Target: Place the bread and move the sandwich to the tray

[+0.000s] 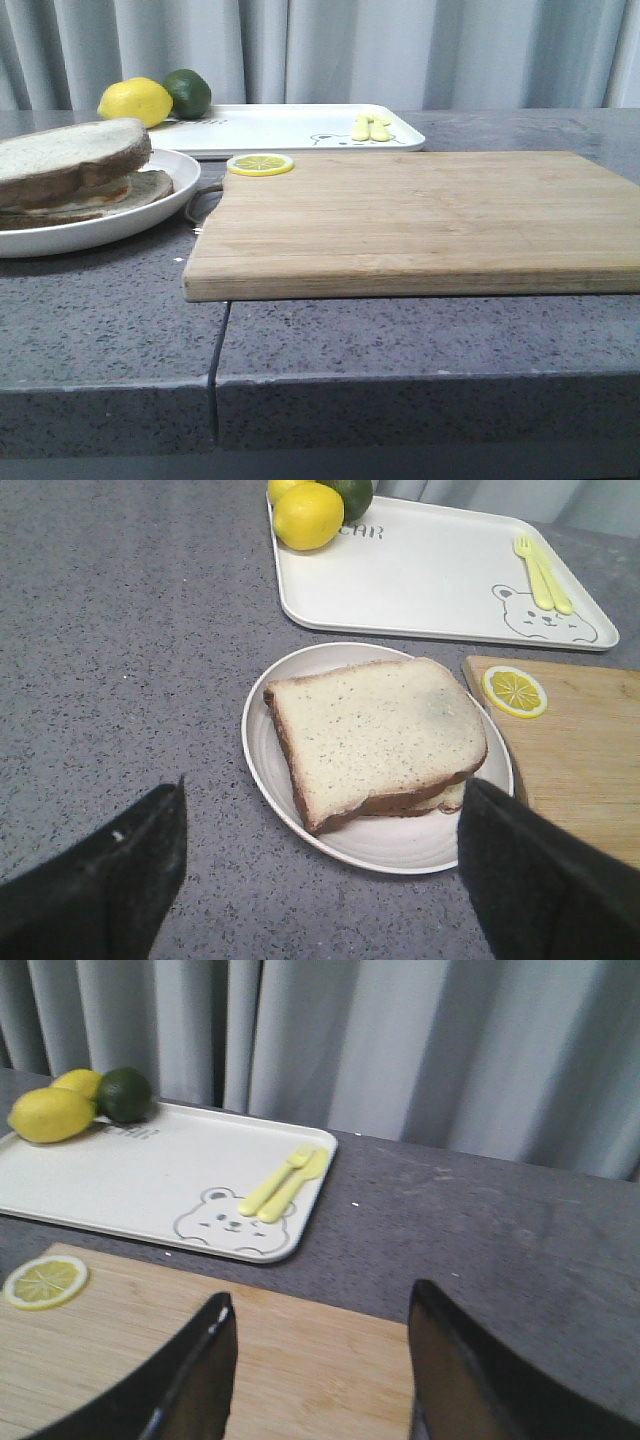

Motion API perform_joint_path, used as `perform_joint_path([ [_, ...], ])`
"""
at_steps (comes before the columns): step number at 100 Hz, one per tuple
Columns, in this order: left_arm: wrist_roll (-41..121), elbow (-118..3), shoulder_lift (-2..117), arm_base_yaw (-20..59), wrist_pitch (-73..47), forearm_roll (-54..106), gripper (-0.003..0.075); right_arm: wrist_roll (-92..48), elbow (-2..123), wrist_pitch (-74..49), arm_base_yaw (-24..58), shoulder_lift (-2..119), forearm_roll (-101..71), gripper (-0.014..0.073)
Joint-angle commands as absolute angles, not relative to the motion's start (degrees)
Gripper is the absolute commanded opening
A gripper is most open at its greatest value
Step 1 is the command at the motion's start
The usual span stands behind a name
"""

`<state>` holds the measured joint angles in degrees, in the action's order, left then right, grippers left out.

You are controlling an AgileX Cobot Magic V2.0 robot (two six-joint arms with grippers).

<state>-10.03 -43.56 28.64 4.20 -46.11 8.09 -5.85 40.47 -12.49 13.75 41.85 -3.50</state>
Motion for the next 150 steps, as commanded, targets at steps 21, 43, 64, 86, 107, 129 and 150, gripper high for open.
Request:
perform_joint_path([
  [21, -10.6, -45.4, 29.4, 4.5, -42.1, 8.8, 0.0525, -5.5, 32.7, -11.6, 9.1, 28.5, -0.7, 0.0408],
  [43, -10.6, -45.4, 29.4, 4.5, -42.1, 8.8, 0.0525, -5.5, 27.8, -13.9, 9.1, 22.2, -1.0, 0.0407],
  [64, -10.6, -45.4, 29.4, 4.5, -42.1, 8.8, 0.0525, -5.5, 27.4, -13.2, 9.1, 21.6, -1.0, 0.0407],
  [86, -10.6, -45.4, 29.4, 4.5, -42.1, 8.8, 0.0525, -5.5, 27.4, -13.1, 9.1, 21.6, -1.0, 0.0407],
  [107, -10.6, -45.4, 29.4, 4.5, -42.1, 8.8, 0.0525, -5.5, 27.4, -12.8, 9.1, 21.6, -1.0, 0.0407],
  [129, -10.6, -45.4, 29.4, 4.5, -42.1, 8.8, 0.0525, -5.5, 27.4, -12.8, 9.1, 21.6, -1.0, 0.0407],
  [150, -10.6, -45.4, 29.4, 4.5, -42.1, 8.8, 0.0525, -5.5, 27.4, -12.8, 9.1, 21.6, -1.0, 0.0407],
])
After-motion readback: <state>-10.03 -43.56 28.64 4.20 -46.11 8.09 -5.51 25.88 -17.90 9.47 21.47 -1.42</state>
